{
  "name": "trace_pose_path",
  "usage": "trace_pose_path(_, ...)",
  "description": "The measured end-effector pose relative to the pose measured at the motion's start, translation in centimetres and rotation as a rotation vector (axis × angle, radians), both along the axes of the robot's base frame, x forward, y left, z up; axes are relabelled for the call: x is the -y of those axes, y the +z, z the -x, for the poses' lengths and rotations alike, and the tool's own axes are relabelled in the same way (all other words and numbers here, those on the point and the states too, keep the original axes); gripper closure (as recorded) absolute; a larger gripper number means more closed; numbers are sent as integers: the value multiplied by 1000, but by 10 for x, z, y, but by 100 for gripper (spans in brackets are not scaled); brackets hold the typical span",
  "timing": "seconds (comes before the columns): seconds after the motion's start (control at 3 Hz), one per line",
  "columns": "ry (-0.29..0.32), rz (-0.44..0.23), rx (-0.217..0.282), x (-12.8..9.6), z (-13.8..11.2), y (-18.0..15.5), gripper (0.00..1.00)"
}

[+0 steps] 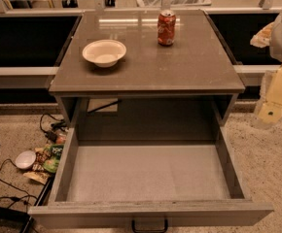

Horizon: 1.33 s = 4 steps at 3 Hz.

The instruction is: Close top drawer

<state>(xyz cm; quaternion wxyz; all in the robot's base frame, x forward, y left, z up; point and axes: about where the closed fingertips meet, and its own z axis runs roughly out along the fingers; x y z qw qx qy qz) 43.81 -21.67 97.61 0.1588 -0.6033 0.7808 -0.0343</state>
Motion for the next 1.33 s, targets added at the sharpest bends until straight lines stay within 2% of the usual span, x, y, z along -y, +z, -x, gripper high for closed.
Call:
trace_pose_path(0.33,-3,-4,4,0,1,-2,0)
trace_pose_path(0.67,-29,-40,32,3,6,-19,0)
trace_pose_path(1.0,-66,-105,83,8,34,-42,18)
trace_pose_path(1.33,-142,-158,110,17,67,-87,41)
